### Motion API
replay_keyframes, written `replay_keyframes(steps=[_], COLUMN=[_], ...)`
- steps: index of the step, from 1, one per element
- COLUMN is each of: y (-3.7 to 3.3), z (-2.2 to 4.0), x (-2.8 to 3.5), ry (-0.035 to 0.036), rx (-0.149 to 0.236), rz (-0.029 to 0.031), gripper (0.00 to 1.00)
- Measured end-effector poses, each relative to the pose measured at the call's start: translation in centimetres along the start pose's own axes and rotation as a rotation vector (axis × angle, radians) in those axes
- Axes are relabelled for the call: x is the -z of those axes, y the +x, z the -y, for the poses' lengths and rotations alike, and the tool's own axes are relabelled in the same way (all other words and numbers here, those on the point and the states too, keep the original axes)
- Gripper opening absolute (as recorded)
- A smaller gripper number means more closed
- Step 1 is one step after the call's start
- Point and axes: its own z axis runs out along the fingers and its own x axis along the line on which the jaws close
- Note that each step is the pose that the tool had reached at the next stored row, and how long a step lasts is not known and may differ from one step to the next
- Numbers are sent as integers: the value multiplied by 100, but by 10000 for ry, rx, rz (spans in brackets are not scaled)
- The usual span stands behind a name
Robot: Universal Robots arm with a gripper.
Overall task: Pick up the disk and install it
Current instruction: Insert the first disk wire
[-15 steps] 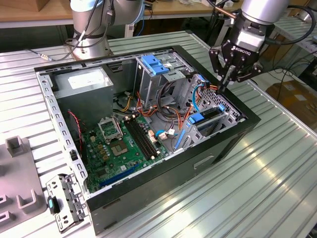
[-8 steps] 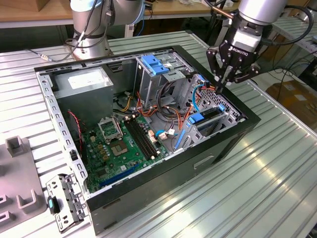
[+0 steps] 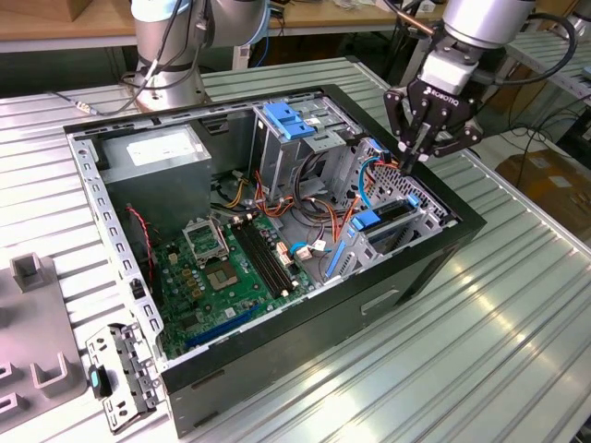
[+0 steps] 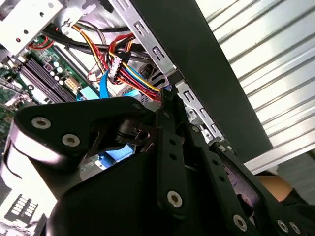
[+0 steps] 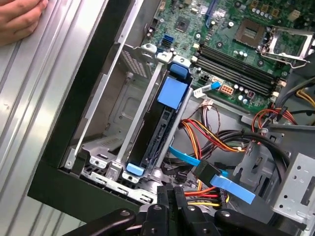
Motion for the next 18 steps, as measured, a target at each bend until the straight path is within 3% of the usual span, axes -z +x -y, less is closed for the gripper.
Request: replay_keyframes(steps=[3, 13, 18], y=[0, 0, -1], z=[0, 0, 0], x=[-6, -6, -12], ry=[-21, -28, -67], rx=[-430, -559, -1367], rz=[3, 3, 9], gripper=[16, 16, 16])
